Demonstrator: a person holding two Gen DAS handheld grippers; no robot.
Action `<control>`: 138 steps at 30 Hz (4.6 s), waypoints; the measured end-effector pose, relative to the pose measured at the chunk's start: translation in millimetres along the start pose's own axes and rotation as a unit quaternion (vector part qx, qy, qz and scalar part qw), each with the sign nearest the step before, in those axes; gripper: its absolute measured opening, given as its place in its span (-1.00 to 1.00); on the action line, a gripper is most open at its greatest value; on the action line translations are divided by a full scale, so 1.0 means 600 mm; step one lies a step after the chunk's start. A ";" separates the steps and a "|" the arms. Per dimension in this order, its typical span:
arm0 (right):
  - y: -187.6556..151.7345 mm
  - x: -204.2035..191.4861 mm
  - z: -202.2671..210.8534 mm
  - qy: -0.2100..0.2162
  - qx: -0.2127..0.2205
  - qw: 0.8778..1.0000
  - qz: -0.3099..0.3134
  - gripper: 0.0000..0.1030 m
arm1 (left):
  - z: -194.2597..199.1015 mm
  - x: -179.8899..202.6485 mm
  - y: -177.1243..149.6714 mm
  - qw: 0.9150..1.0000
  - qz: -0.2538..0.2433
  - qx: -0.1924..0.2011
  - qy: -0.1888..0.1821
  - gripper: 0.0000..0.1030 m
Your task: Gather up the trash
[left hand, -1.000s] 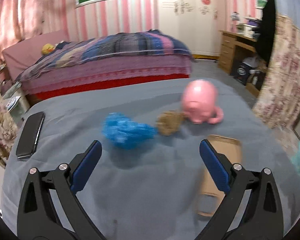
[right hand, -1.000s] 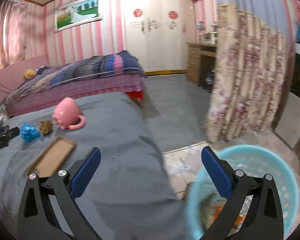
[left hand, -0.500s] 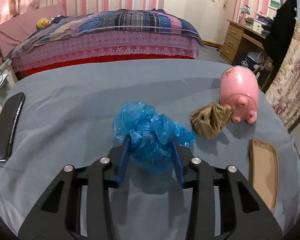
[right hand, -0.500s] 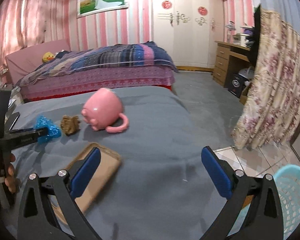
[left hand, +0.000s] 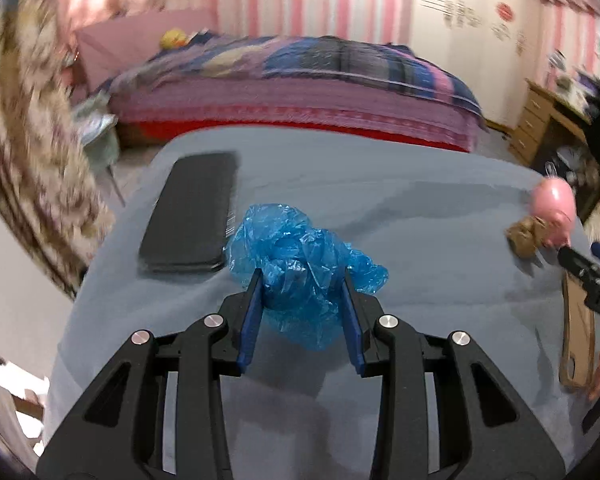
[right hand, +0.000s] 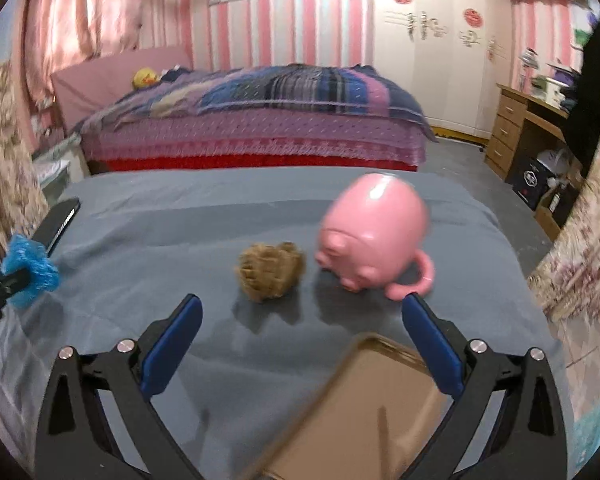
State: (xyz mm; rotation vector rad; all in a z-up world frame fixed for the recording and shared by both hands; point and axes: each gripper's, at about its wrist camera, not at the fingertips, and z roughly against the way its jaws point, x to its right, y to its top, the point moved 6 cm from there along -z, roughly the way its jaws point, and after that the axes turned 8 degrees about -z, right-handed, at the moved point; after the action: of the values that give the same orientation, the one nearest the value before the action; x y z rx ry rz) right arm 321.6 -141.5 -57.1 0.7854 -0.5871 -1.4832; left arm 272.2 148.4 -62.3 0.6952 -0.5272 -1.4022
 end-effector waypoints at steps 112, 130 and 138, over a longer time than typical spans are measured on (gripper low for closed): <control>-0.232 0.656 0.424 -0.213 0.071 0.957 -0.185 0.45 | 0.314 0.709 -0.089 0.944 -0.209 0.108 -0.230 0.89; -0.165 0.515 0.467 -0.183 0.130 0.957 -0.181 0.91 | 0.360 0.538 -0.068 0.951 -0.194 0.128 -0.205 0.89; -0.148 0.364 0.466 -0.140 0.141 0.969 -0.146 0.91 | 0.353 0.412 -0.092 0.961 -0.179 0.117 -0.178 0.89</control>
State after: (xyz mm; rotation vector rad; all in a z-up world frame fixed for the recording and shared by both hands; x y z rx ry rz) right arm 56.5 -379.8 25.6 0.9167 -0.9421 -1.8241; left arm 111.6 -125.0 29.3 0.7566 -0.8930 -1.8415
